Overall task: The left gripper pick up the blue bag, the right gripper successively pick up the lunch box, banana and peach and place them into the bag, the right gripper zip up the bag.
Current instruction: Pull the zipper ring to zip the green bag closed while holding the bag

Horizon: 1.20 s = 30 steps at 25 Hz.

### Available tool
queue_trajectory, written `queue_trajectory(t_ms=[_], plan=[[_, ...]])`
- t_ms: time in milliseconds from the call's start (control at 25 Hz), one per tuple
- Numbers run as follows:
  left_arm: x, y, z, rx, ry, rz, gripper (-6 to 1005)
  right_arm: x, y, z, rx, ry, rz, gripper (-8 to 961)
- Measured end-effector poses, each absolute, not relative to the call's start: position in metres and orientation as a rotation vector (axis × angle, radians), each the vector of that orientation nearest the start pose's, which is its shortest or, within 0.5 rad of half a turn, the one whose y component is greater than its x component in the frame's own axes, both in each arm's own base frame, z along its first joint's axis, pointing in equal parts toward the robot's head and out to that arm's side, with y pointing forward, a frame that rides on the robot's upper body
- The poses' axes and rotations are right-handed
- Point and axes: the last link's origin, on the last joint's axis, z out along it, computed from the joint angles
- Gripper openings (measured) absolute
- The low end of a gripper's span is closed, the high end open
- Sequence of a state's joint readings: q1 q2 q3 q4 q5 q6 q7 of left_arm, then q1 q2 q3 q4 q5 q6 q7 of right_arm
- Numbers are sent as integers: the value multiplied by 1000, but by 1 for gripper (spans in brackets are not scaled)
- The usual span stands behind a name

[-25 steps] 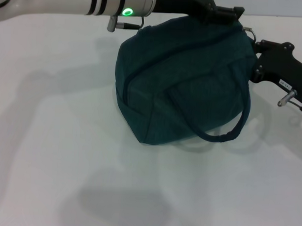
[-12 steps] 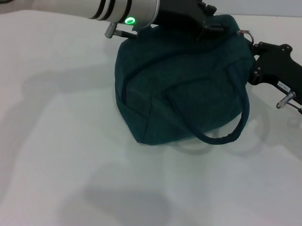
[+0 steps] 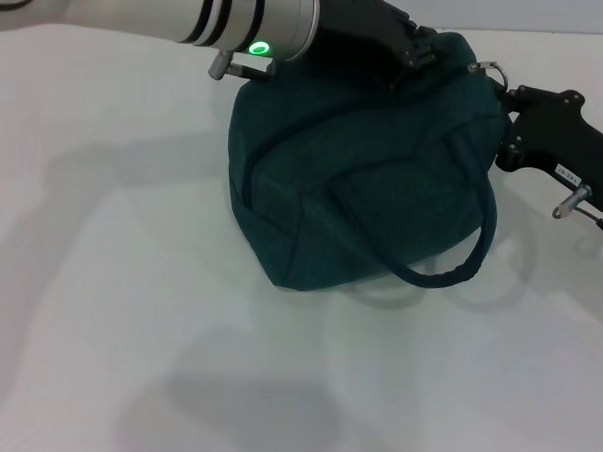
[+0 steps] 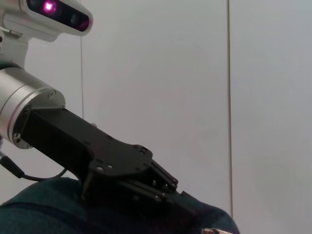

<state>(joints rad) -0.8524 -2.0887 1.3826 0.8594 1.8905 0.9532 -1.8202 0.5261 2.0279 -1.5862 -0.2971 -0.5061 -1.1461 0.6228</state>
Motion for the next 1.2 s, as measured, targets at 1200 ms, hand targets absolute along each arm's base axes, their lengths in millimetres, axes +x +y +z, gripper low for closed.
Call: queue_trajectory(t_ms=[1200], plan=[[-88, 429, -52, -2706, -228, -396, 128, 293, 354, -22, -2053, 528, 820, 17]])
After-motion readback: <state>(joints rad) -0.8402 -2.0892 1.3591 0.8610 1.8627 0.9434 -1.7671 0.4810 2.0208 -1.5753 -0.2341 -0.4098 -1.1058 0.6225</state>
